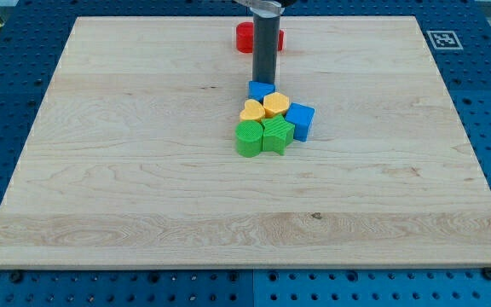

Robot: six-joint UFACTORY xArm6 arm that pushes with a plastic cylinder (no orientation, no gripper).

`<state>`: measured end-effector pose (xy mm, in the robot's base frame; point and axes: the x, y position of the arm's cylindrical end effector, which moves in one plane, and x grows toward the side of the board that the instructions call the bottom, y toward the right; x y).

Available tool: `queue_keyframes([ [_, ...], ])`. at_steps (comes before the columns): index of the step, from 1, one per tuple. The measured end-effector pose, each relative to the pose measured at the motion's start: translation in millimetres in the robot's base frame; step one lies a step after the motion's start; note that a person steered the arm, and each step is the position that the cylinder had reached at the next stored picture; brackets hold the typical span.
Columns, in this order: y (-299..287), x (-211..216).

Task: Move the red star left to the triangle

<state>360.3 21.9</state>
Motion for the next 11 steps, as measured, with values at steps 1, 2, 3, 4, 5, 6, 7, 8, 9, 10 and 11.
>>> queue_keyframes([
  [1, 0, 0],
  [2, 3, 0],
  [3, 29, -4],
  [4, 56, -12],
  [5, 83, -27],
  [6, 91, -72],
  [7, 89, -124],
  [8, 70, -148],
  [9, 59, -131],
  [10, 44, -119],
  [11, 29, -119],
])
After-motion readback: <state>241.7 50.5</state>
